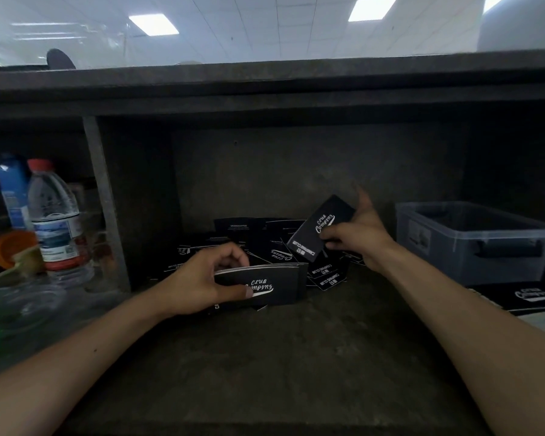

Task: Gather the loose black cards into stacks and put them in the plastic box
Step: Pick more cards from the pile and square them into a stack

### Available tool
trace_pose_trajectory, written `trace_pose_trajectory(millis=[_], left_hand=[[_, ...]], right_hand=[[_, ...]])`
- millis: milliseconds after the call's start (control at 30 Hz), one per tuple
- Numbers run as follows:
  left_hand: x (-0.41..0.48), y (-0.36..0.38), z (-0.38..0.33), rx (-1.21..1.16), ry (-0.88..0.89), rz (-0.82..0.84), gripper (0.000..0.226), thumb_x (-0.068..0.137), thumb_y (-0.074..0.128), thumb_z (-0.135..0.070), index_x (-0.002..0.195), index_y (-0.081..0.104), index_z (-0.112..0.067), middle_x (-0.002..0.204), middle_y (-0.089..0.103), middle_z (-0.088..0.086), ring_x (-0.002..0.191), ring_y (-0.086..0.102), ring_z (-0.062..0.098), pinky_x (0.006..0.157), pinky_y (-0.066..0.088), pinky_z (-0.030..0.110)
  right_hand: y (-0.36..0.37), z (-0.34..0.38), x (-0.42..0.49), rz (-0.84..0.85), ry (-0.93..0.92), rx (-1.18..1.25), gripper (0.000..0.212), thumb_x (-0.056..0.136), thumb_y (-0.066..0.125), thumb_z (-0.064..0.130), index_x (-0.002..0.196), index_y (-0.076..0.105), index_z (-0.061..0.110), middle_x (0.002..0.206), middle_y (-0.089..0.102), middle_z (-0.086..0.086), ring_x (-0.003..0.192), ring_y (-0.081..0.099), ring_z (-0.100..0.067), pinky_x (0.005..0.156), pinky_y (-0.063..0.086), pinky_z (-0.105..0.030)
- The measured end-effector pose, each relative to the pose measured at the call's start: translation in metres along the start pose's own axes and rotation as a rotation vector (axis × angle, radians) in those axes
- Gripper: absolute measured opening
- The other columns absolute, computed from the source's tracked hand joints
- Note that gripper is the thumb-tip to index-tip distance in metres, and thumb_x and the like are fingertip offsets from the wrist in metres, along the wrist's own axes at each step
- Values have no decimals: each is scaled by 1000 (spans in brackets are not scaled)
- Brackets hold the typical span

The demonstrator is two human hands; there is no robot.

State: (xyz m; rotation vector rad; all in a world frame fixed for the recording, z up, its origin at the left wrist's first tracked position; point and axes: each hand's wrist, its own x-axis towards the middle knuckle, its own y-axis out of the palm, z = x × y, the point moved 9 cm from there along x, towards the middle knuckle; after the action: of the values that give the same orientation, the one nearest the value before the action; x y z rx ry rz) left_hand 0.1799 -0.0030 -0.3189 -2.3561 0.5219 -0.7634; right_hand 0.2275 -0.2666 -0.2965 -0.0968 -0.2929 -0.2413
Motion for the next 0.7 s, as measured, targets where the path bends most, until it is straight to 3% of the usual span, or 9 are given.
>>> trace_pose_trajectory(millis=[67, 233, 400, 467, 567, 700], left_hand=[[0, 0, 3, -9, -10, 2, 38, 76, 85, -15, 106, 62, -19, 103, 73, 3, 97, 71, 15, 87, 58, 35], [0, -1, 9, -11, -28, -26, 66, 73, 88, -16, 128, 54, -29, 103, 66, 3, 99, 68, 15, 94, 55, 35], [1, 0, 14, -39, -56, -11, 94, 69, 90, -13, 146, 38, -29, 132, 58, -6, 117, 63, 10, 103, 51, 32], [2, 1, 13, -70, -35, -3, 93, 70, 89, -11, 146, 38, -28, 132, 62, -6, 119, 63, 12, 103, 50, 30], [3, -1, 14, -85, -27, -3, 86, 73, 87, -11, 143, 42, -32, 123, 70, -4, 116, 66, 13, 100, 51, 29], [3, -1, 15, -139, -56, 8, 69, 74, 86, -9, 131, 57, -35, 114, 73, 0, 109, 69, 15, 89, 57, 28]], right_hand=[[5, 1, -1, 33, 10, 44, 107, 70, 72, -16, 150, 27, 40, 110, 59, 2, 83, 71, -22, 56, 59, -31], [20, -5, -7, 165, 128, 163, 58, 84, 68, -7, 126, 55, 32, 118, 63, -6, 78, 75, -27, 60, 59, -33], [40, -16, -16, 265, 220, 245, 29, 94, 62, 5, 114, 62, 26, 110, 69, -10, 75, 75, -24, 59, 59, -33], [48, -16, -21, 337, 251, 261, 18, 97, 60, 11, 111, 63, 22, 108, 68, -5, 78, 75, -20, 61, 59, -33], [46, -12, -20, 385, 219, 99, 8, 95, 63, 20, 100, 67, 24, 95, 68, 4, 73, 67, -9, 56, 54, -25], [32, -3, -19, 361, 148, -187, 19, 68, 66, 30, 86, 69, 23, 93, 75, 2, 81, 60, -14, 64, 41, -28]])
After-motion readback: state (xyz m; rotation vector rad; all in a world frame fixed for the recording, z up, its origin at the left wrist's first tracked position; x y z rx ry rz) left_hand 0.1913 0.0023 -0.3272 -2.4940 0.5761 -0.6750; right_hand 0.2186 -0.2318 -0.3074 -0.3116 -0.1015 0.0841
